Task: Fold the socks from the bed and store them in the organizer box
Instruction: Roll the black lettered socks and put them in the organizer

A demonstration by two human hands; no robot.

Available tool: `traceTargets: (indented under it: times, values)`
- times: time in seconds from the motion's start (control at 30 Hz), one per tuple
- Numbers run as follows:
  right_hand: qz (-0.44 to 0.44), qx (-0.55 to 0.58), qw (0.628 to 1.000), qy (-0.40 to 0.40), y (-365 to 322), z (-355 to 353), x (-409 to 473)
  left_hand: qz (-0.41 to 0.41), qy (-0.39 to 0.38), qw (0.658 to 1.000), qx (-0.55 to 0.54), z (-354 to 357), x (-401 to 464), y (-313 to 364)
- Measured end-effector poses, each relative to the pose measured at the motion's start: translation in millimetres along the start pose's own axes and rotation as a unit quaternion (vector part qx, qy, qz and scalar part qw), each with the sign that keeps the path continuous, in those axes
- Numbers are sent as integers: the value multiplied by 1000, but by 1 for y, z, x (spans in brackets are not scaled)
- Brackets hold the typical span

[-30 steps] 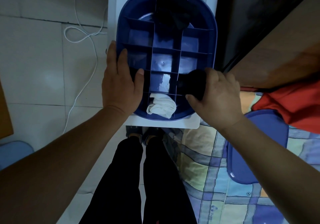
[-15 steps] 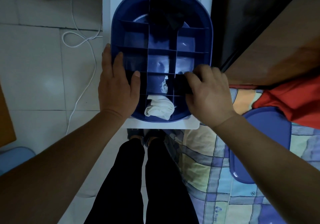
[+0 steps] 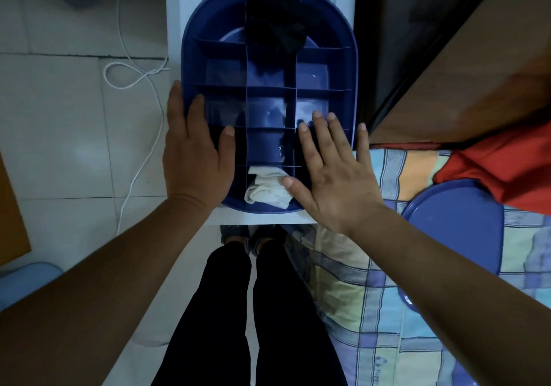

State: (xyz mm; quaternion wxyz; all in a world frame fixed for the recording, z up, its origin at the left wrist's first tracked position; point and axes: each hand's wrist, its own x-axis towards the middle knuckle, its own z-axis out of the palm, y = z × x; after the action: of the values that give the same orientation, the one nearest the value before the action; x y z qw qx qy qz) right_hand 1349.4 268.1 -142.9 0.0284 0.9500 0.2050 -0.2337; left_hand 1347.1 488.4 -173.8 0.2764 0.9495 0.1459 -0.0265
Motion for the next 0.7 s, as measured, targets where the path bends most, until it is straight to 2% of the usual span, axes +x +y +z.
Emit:
traceTargets:
  times: [0.23, 0.53, 0.7]
  values:
    - [-36, 13, 998, 45, -1, -1, -16, 0, 0, 1000, 1, 0, 1, -1]
    - [-45, -27, 998, -22, -3, 7, -17, -4, -1, 1000, 2, 1, 0, 0]
    - [-39, -6, 998, -38, -4, -1, -17, -8, -20, 1000, 5, -2, 0, 0]
